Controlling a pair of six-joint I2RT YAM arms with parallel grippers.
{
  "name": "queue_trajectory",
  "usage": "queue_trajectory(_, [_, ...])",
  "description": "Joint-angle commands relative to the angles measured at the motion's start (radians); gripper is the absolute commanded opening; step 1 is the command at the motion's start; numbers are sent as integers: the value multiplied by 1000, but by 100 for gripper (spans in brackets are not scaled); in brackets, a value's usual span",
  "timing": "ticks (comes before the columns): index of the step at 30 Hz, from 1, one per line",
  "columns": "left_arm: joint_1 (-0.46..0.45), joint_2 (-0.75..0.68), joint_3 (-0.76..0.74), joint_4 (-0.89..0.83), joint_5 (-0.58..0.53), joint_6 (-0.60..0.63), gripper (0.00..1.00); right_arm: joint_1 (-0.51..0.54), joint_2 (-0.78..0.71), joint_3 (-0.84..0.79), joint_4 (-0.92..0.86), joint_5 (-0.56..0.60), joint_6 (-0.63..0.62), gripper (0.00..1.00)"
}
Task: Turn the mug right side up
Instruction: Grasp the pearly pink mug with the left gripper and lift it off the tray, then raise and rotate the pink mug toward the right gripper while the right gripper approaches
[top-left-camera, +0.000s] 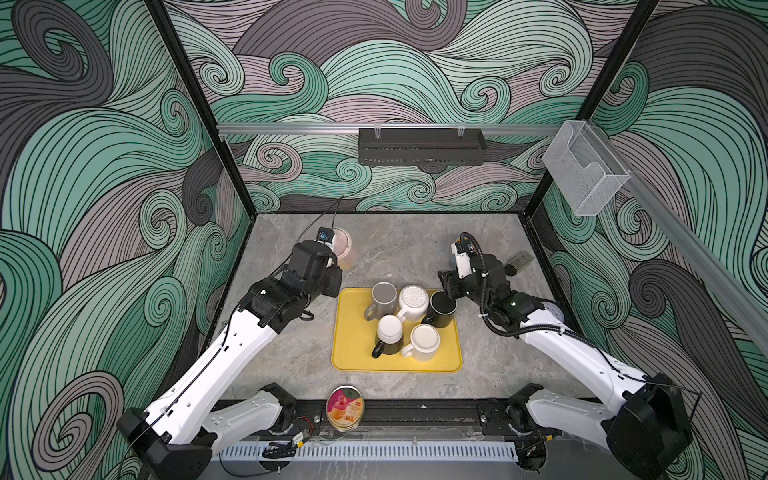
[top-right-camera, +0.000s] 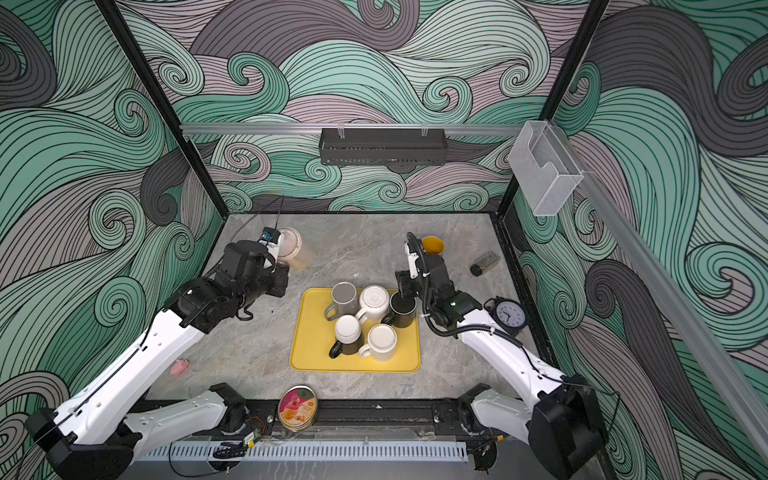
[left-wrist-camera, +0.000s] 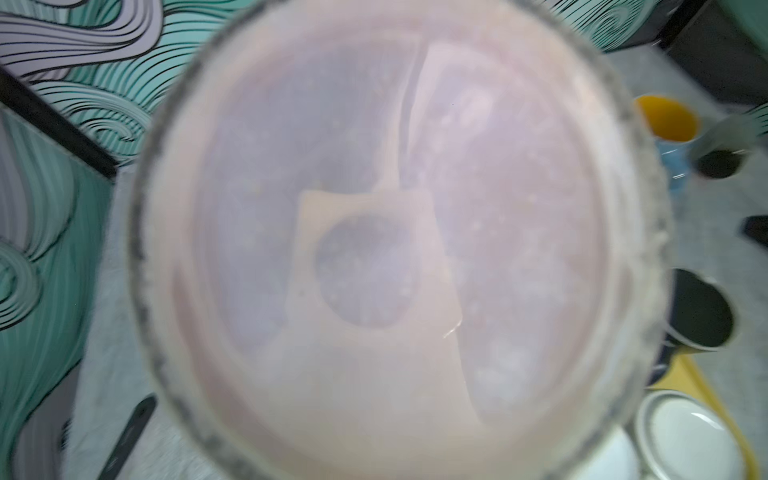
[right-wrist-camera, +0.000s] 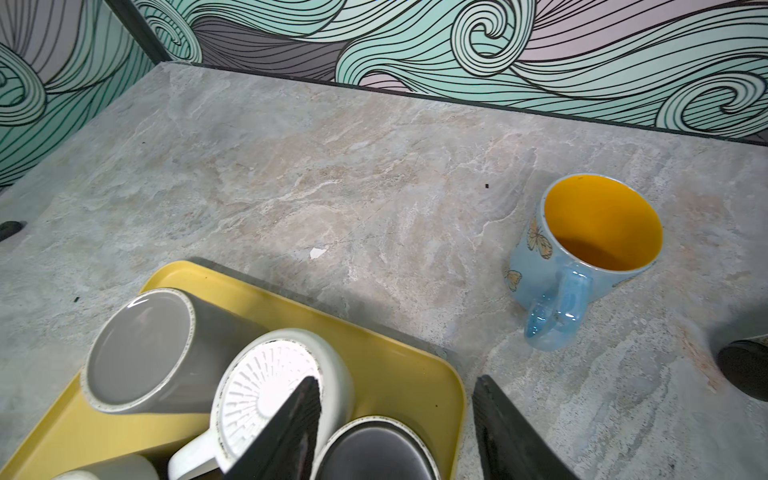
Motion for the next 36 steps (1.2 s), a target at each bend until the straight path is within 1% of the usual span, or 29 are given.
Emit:
queue_trajectory(1, [-3,-45,33,351,279,-133,0,4,-25,43,16,-112,49,61])
queue_trajectory(4, [30,-25,32,471,440,-270,0,-7,-34,51,39,-220,80,61])
queue_trajectory(5, [49,-17,24,540,519,-329,0,-14,-38,49,54,-266,96,61])
queue_trajectory(6, [64,-11,10,605,575,-378,0,-21,-42,46,68,-306,112,62])
queue_trajectory(8, [98,7,-30,786,691,-516,0,-41,-52,38,115,-410,163,62])
queue_trajectory(10, [119,32,-66,958,779,-643,0,-61,-59,20,193,-508,230,62])
queue_trajectory(11, [129,50,-81,1042,816,-703,0,-68,-60,7,242,-565,270,63])
queue_trajectory(14, [142,95,-107,1235,894,-832,0,-78,-59,-18,403,-700,399,63])
queue_trajectory(17, [141,131,-101,1345,955,-921,0,-78,-60,-6,501,-784,513,63])
queue_trajectory(20, [142,130,-104,1349,964,-923,0,-78,-73,14,563,-821,589,63])
queue_trajectory(25, [140,120,-128,1361,974,-915,0,-77,-99,39,646,-827,685,64])
queue_trajectory(29, [135,122,-142,1340,990,-890,0,-71,-82,75,703,-836,750,65])
queue_trajectory(32, [128,132,-141,1332,1011,-872,0,-57,-59,107,715,-841,771,64])
queue_trajectory(36, [107,146,-142,1317,1012,-842,0,-35,-30,133,705,-830,772,63])
